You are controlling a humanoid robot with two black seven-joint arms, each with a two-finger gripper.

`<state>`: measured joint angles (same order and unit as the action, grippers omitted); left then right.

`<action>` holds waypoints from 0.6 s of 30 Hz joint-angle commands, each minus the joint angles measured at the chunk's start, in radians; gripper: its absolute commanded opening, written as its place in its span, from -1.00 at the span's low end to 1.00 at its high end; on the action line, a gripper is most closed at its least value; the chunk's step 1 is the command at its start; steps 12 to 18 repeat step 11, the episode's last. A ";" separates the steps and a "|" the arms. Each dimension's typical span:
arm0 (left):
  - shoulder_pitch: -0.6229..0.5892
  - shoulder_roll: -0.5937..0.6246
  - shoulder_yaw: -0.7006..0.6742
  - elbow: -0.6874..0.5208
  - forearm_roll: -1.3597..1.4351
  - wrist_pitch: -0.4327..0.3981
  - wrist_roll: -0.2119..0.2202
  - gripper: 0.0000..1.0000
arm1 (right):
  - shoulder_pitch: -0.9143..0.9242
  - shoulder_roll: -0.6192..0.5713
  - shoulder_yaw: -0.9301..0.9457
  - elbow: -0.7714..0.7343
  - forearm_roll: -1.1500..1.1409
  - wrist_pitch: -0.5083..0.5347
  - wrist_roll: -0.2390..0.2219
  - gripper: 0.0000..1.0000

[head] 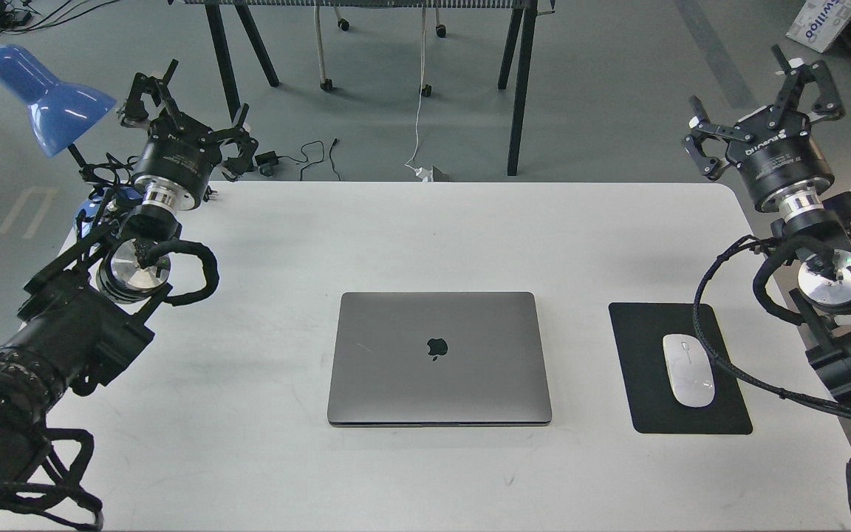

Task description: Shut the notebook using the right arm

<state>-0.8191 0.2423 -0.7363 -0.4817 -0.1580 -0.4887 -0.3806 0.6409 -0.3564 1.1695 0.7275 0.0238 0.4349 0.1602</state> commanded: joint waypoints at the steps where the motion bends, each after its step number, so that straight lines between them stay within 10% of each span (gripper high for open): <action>1: 0.000 0.000 0.000 0.000 0.000 0.000 0.000 1.00 | 0.014 0.000 0.007 -0.083 0.079 0.008 -0.024 1.00; 18: 0.000 0.000 -0.002 0.000 0.000 0.000 0.000 1.00 | 0.017 0.010 0.006 -0.122 0.079 0.042 -0.022 1.00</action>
